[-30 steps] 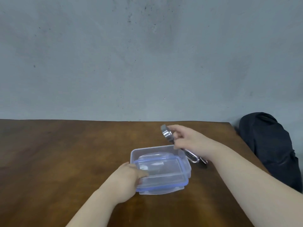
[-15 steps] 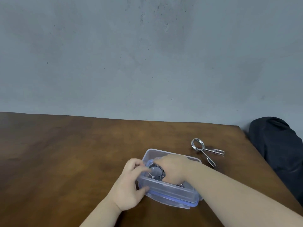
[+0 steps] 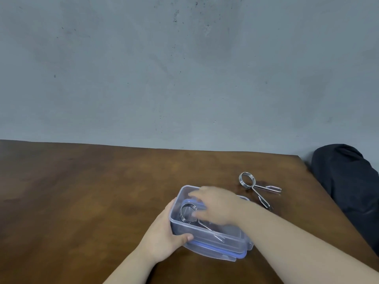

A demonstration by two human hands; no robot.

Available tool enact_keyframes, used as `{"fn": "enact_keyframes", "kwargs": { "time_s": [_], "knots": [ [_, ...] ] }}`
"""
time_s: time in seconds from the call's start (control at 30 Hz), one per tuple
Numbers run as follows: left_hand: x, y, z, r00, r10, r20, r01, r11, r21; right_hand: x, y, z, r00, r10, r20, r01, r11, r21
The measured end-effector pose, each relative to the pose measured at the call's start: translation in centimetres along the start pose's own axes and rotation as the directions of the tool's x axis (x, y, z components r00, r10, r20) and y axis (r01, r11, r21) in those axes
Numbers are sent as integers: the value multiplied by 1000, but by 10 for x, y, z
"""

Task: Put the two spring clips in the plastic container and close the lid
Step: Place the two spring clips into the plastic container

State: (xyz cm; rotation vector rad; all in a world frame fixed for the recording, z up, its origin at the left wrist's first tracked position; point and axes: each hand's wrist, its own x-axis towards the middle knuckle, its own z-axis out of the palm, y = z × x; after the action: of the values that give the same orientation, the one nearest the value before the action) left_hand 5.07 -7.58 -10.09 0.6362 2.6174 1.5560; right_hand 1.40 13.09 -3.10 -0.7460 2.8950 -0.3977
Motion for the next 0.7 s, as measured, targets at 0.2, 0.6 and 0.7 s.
{"fn": "enact_keyframes", "kwargs": {
  "time_s": [0.2, 0.6, 0.7],
  "knots": [
    [3, 7, 3, 1000, -22, 10, 20, 994, 111, -25, 73, -39, 847, 355, -395, -224, 913, 341],
    [8, 7, 6, 1000, 4, -1, -3, 977, 214, -15, 157, -11, 766, 631, -122, -615, 774, 149],
    [8, 6, 8, 1000, -7, 0, 7, 971, 240, -6, 153, -7, 769, 629, -110, -618, 777, 120]
  ]
}}
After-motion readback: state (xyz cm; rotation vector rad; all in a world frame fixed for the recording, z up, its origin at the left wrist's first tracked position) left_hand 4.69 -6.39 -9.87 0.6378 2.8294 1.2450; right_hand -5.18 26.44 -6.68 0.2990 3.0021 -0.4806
